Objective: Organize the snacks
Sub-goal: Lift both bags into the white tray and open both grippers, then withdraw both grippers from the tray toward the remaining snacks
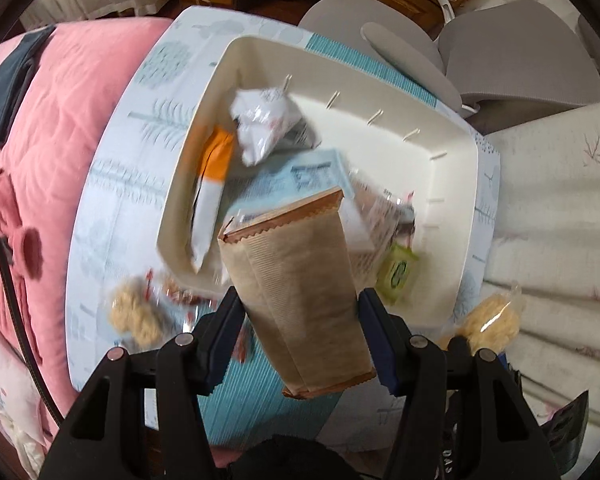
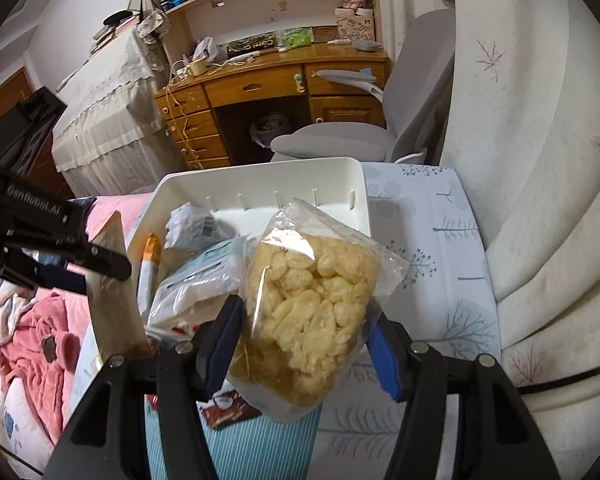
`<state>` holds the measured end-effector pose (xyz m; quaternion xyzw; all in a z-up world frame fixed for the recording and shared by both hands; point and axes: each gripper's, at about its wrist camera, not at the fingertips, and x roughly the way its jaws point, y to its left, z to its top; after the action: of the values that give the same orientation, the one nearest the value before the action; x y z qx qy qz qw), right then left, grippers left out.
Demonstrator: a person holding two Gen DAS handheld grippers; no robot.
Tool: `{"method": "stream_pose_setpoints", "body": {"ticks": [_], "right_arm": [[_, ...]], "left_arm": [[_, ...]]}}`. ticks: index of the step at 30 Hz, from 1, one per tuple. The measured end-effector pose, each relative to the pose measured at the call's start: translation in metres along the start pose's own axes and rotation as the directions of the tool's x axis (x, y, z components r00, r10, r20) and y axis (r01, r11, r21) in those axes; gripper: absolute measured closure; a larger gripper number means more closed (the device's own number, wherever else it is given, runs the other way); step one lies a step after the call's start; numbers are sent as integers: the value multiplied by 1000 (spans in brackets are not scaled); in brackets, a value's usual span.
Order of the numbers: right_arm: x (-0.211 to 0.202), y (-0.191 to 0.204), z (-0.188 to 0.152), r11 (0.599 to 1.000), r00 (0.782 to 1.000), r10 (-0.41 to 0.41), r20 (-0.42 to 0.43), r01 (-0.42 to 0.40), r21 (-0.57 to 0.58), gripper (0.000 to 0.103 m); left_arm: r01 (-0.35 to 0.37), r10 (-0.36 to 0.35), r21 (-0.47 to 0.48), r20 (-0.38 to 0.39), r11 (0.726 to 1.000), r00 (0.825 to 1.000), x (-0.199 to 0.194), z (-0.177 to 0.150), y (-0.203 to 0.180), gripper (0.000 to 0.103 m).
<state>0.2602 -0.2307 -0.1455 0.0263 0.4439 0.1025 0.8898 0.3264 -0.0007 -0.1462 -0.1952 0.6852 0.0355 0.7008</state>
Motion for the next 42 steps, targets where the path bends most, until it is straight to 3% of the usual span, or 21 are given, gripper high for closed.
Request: {"method": "stream_pose_setpoints", "body": {"ticks": [11, 14, 18, 20, 29, 37, 42], "right_arm": [[21, -2, 17, 1000, 1000, 0, -4, 0, -1, 43], [25, -4, 19, 1000, 1000, 9, -14, -9, 6, 42], [27, -7, 19, 1000, 1000, 13, -20, -13, 9, 24], [26, -9, 19, 1000, 1000, 16, -15, -16, 17, 20], [16, -19, 10, 997, 997, 63, -43, -61, 54, 20], [0, -26, -12, 992, 990, 111, -89, -105, 70, 20], [-10, -29, -25, 985, 980, 160, -118, -152, 76, 20]], "left_arm": [[2, -2, 101, 9, 995, 1000, 17, 34, -31, 45], [14, -14, 117, 2, 993, 1000, 21, 34, -37, 24], [-11, 11, 146, 2, 989, 1000, 23, 28, -42, 24], [-23, 24, 140, -5, 990, 1000, 24, 24, -42, 24], [18, -20, 124, 16, 992, 1000, 16, -16, -33, 24], [36, -36, 5, 25, 999, 999, 13, -73, -13, 24], [36, -32, -51, 76, 998, 997, 8, -112, 3, 24]]}}
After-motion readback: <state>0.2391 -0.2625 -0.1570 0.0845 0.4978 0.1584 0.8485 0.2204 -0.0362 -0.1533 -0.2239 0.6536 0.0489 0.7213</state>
